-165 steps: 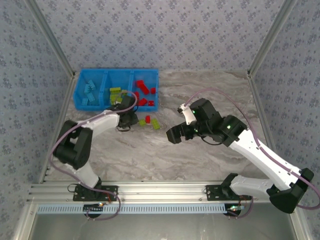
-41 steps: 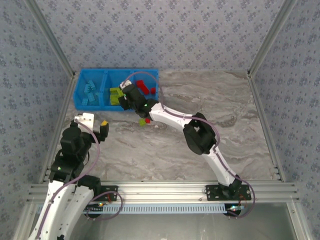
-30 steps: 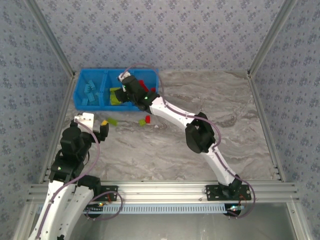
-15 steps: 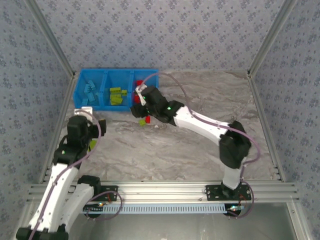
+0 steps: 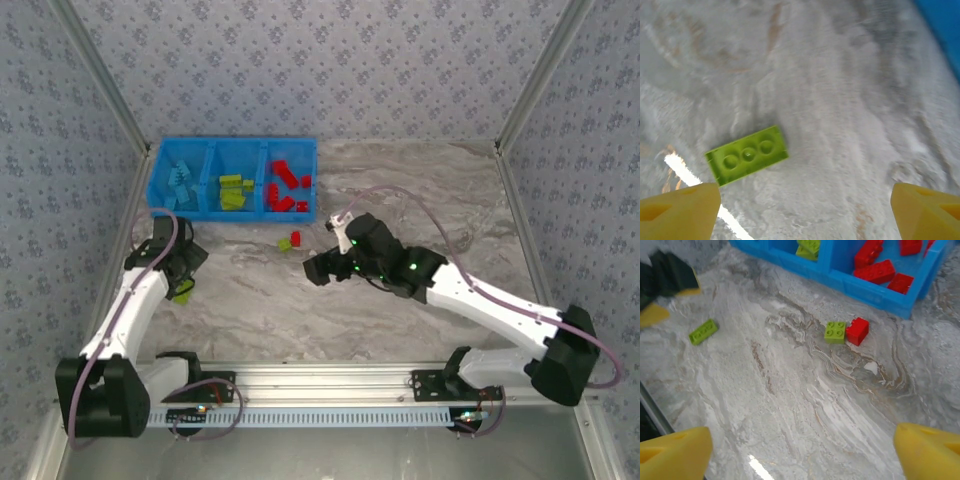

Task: Sort the legos into containers by color

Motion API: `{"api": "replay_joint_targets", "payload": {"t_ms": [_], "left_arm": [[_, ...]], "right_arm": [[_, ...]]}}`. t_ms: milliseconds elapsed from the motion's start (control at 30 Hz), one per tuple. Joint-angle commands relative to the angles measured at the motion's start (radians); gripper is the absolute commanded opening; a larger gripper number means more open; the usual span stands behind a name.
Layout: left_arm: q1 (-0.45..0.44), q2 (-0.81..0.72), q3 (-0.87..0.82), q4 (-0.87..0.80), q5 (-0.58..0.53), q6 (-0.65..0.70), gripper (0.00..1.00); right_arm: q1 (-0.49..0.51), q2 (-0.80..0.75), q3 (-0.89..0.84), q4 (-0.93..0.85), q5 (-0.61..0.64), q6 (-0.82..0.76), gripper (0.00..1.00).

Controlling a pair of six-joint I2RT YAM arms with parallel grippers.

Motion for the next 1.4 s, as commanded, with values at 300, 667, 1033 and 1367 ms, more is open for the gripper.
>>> {"api": "replay_joint_targets", "payload": {"t_ms": [300, 667, 1033, 1367], "left_arm": [[0.139, 0.155, -0.08, 0.093, 0.05, -0.104, 0.91], [0.148, 0.273, -0.113, 0.198, 0.134, -0.041, 0.8], [0.146, 0.315, -0.1, 0.204, 0.187, -0.042, 0.52], [-0.124, 0.179, 0.207, 0.198, 0.059, -0.022, 0.48]], "right_arm": [[-0.134, -0.191, -0.174, 0.001, -0.149, 0.077, 1.0], [-0.162, -0.218, -0.204, -0.001, -0.198, 0.076, 1.0], [-0.175, -0.238, -0.217, -0.021, -0.197, 0.087, 1.0], [-0.178, -0.22, -0.191, -0.001, -0.197, 0.101, 1.0]]}}
